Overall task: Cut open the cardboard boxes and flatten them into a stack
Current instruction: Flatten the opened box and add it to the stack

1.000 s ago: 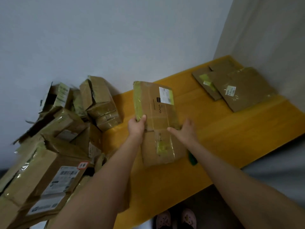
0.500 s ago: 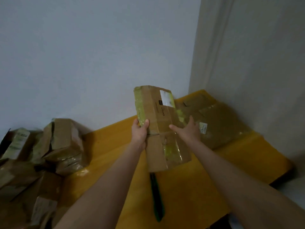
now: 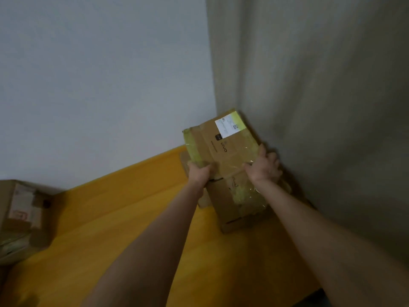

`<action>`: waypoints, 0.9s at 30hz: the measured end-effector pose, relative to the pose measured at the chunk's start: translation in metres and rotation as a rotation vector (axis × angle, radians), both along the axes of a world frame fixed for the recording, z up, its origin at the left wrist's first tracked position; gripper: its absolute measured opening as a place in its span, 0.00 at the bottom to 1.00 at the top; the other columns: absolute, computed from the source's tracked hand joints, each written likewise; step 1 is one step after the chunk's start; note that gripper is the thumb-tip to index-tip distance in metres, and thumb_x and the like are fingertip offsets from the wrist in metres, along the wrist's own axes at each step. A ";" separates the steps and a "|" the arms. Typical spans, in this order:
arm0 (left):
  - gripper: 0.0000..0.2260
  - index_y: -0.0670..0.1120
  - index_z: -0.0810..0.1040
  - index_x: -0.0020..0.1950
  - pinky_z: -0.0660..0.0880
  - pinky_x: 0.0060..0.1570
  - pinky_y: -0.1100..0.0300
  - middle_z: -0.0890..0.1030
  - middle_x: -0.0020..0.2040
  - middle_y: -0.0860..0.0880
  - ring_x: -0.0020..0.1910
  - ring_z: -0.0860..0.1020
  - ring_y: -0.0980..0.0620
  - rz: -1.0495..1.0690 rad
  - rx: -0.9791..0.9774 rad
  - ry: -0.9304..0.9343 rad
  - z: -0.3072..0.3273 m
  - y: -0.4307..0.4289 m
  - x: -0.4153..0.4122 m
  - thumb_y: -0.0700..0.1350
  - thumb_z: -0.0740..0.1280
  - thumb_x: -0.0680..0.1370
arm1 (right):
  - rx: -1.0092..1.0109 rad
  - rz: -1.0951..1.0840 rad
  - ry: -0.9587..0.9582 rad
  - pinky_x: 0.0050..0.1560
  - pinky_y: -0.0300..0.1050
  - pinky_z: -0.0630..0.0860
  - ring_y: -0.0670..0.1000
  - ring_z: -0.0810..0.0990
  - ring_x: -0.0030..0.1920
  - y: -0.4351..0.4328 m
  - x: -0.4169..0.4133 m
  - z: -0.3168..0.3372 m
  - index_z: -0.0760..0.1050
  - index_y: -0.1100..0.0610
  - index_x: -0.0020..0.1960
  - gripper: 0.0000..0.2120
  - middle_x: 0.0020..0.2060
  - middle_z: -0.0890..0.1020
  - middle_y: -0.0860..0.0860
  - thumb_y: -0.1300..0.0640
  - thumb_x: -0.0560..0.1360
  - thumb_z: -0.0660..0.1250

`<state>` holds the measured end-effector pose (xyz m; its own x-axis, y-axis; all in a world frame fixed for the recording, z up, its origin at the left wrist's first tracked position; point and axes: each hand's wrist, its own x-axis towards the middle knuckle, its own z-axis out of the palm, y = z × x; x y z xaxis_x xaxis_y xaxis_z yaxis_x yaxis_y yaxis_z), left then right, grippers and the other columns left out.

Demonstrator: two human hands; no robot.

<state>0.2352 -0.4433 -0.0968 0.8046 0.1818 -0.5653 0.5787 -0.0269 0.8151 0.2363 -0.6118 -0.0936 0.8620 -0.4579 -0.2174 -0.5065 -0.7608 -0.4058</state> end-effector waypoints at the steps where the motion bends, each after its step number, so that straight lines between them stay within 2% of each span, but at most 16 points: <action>1: 0.22 0.44 0.64 0.69 0.75 0.40 0.57 0.75 0.62 0.43 0.48 0.76 0.50 -0.030 -0.010 0.033 -0.004 -0.010 0.004 0.42 0.67 0.78 | -0.063 0.036 0.028 0.66 0.60 0.62 0.62 0.62 0.69 -0.006 0.003 -0.004 0.50 0.49 0.77 0.43 0.70 0.61 0.61 0.42 0.71 0.70; 2: 0.22 0.44 0.62 0.70 0.76 0.42 0.56 0.74 0.64 0.42 0.50 0.77 0.49 -0.070 -0.020 0.059 -0.009 -0.019 0.008 0.40 0.65 0.78 | -0.113 0.082 0.060 0.69 0.62 0.59 0.63 0.59 0.71 -0.011 0.006 -0.008 0.47 0.49 0.77 0.45 0.72 0.58 0.61 0.41 0.71 0.70; 4: 0.28 0.44 0.55 0.76 0.77 0.56 0.50 0.70 0.69 0.42 0.61 0.75 0.44 -0.178 -0.002 0.106 -0.019 -0.033 0.011 0.39 0.63 0.79 | -0.149 0.169 0.124 0.72 0.65 0.54 0.63 0.51 0.75 -0.017 0.008 -0.016 0.45 0.48 0.78 0.46 0.76 0.50 0.59 0.40 0.71 0.70; 5: 0.30 0.44 0.53 0.78 0.75 0.59 0.50 0.69 0.70 0.43 0.63 0.73 0.43 -0.230 0.013 0.117 -0.021 -0.039 0.009 0.38 0.63 0.78 | -0.148 0.206 0.152 0.72 0.66 0.51 0.63 0.48 0.76 -0.018 0.007 -0.021 0.44 0.47 0.78 0.46 0.77 0.47 0.58 0.40 0.71 0.69; 6: 0.31 0.43 0.53 0.78 0.77 0.55 0.54 0.70 0.69 0.45 0.60 0.75 0.45 -0.273 0.029 0.116 -0.023 -0.042 0.007 0.37 0.63 0.78 | -0.145 0.239 0.179 0.72 0.66 0.49 0.63 0.46 0.76 -0.018 0.005 -0.025 0.43 0.47 0.78 0.46 0.77 0.46 0.58 0.40 0.72 0.68; 7: 0.30 0.43 0.54 0.77 0.79 0.47 0.61 0.71 0.65 0.48 0.54 0.76 0.50 -0.311 0.051 0.111 -0.025 -0.044 0.005 0.37 0.63 0.78 | -0.142 0.267 0.202 0.72 0.66 0.48 0.63 0.45 0.76 -0.016 0.004 -0.029 0.43 0.47 0.78 0.46 0.77 0.46 0.57 0.40 0.72 0.68; 8: 0.30 0.44 0.55 0.77 0.78 0.42 0.63 0.71 0.64 0.49 0.51 0.75 0.52 -0.343 0.079 0.101 -0.025 -0.044 0.002 0.37 0.64 0.77 | -0.141 0.288 0.217 0.72 0.66 0.48 0.64 0.45 0.76 -0.013 0.002 -0.032 0.43 0.47 0.78 0.46 0.77 0.46 0.57 0.40 0.72 0.68; 9: 0.32 0.44 0.55 0.77 0.78 0.47 0.60 0.70 0.67 0.48 0.55 0.75 0.50 -0.377 0.126 0.087 -0.024 -0.044 0.001 0.37 0.65 0.77 | -0.145 0.298 0.222 0.72 0.67 0.48 0.64 0.45 0.76 -0.010 0.000 -0.034 0.43 0.48 0.78 0.46 0.77 0.46 0.58 0.40 0.72 0.68; 10: 0.34 0.44 0.53 0.78 0.76 0.58 0.53 0.66 0.72 0.45 0.64 0.71 0.45 -0.428 0.221 0.071 -0.024 -0.040 0.000 0.39 0.67 0.76 | -0.149 0.307 0.223 0.73 0.67 0.48 0.64 0.44 0.76 -0.006 -0.002 -0.034 0.43 0.48 0.78 0.46 0.77 0.46 0.58 0.40 0.72 0.69; 11: 0.37 0.44 0.50 0.79 0.69 0.67 0.48 0.60 0.76 0.42 0.72 0.64 0.41 -0.518 0.373 0.060 -0.024 -0.035 -0.001 0.42 0.69 0.76 | -0.153 0.319 0.220 0.73 0.67 0.47 0.64 0.44 0.76 -0.001 -0.003 -0.034 0.44 0.49 0.78 0.46 0.77 0.46 0.58 0.41 0.72 0.69; 12: 0.40 0.44 0.47 0.79 0.62 0.72 0.46 0.53 0.78 0.40 0.76 0.56 0.40 -0.620 0.561 0.053 -0.023 -0.028 -0.004 0.46 0.69 0.76 | -0.153 0.337 0.214 0.72 0.67 0.47 0.64 0.44 0.76 0.005 -0.004 -0.032 0.44 0.49 0.78 0.45 0.77 0.46 0.58 0.40 0.72 0.69; 14: 0.44 0.42 0.42 0.79 0.56 0.74 0.44 0.46 0.79 0.40 0.78 0.48 0.40 -0.725 0.862 0.053 -0.019 -0.009 -0.013 0.52 0.69 0.76 | -0.144 0.395 0.195 0.73 0.66 0.47 0.63 0.44 0.76 0.024 -0.007 -0.028 0.45 0.50 0.78 0.44 0.77 0.46 0.58 0.41 0.73 0.68; 16: 0.45 0.43 0.41 0.79 0.57 0.74 0.44 0.44 0.79 0.41 0.78 0.48 0.40 -0.750 0.983 0.048 -0.014 0.011 -0.022 0.53 0.70 0.76 | -0.132 0.447 0.164 0.73 0.64 0.47 0.62 0.44 0.77 0.048 -0.011 -0.021 0.46 0.50 0.78 0.43 0.77 0.46 0.57 0.41 0.74 0.67; 20: 0.45 0.43 0.41 0.79 0.57 0.74 0.45 0.44 0.79 0.42 0.78 0.48 0.41 -0.741 1.104 0.064 -0.002 0.058 -0.044 0.52 0.70 0.76 | -0.090 0.522 0.100 0.74 0.62 0.47 0.62 0.45 0.77 0.101 -0.024 -0.006 0.49 0.49 0.78 0.39 0.77 0.49 0.56 0.42 0.75 0.66; 24: 0.42 0.43 0.44 0.79 0.57 0.74 0.47 0.44 0.79 0.42 0.78 0.49 0.41 -0.700 1.165 0.076 0.008 0.121 -0.079 0.52 0.69 0.77 | -0.109 0.608 0.061 0.74 0.60 0.52 0.61 0.49 0.76 0.163 -0.051 0.007 0.53 0.50 0.76 0.36 0.76 0.51 0.56 0.42 0.75 0.66; 27: 0.39 0.43 0.47 0.79 0.58 0.73 0.47 0.46 0.79 0.41 0.78 0.50 0.41 -0.656 1.154 0.102 0.012 0.173 -0.111 0.51 0.68 0.77 | -0.095 0.656 0.053 0.74 0.59 0.51 0.61 0.49 0.76 0.217 -0.076 0.012 0.57 0.51 0.74 0.33 0.76 0.53 0.57 0.44 0.76 0.66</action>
